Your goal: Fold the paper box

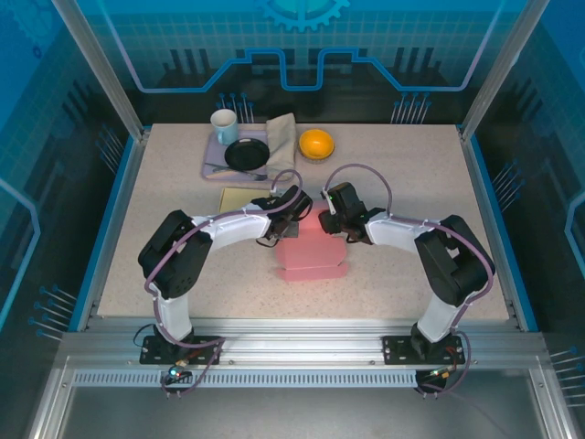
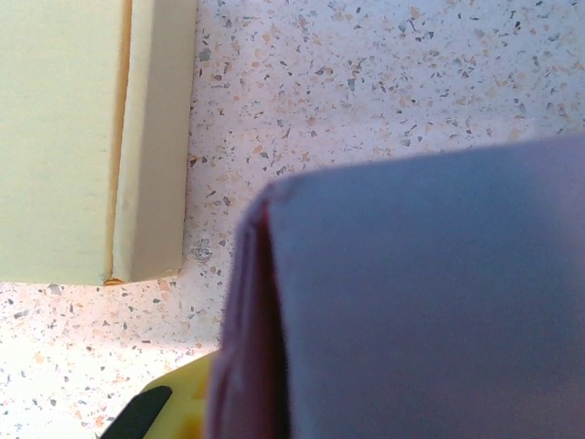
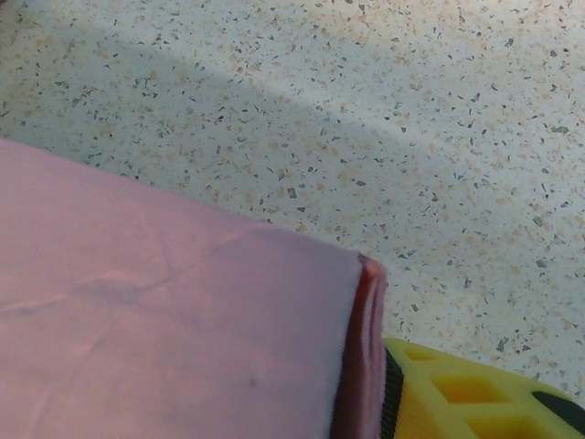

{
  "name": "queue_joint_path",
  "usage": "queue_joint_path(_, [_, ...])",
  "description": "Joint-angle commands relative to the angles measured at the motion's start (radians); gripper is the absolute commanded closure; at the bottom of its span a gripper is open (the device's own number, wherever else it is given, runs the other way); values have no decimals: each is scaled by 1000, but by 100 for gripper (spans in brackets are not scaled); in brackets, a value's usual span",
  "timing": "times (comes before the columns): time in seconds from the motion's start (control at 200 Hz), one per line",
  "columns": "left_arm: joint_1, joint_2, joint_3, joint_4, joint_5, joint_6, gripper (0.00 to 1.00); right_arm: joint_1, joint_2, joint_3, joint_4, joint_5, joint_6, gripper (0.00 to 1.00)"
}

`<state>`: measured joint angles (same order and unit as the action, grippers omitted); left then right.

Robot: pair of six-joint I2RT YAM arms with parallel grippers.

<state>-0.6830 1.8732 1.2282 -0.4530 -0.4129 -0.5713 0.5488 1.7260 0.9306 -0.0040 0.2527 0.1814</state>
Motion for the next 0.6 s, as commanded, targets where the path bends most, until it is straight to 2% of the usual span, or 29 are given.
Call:
queue_joint_path(0.0, [9,9,33,-25,11,-18,100,-13,-13,-17,-17,-10,20,52])
queue_joint_path(0.155, [10,10,30,-24,10,-22,100,-17,-20,-19,-17,-56,14,52])
queue_joint_path(0.34, [11,9,27,-24,16,-30,100,-15,-14,-15,-47,-20,12,53])
queue_joint_path(0.47, [12,7,29,-26,20,-32,100,-1,-13,-14,-72,71,23,56])
queue_joint_path(0.595, [14,3,30,-29,19,-33,100,26,-7,0,-138,248,34,67])
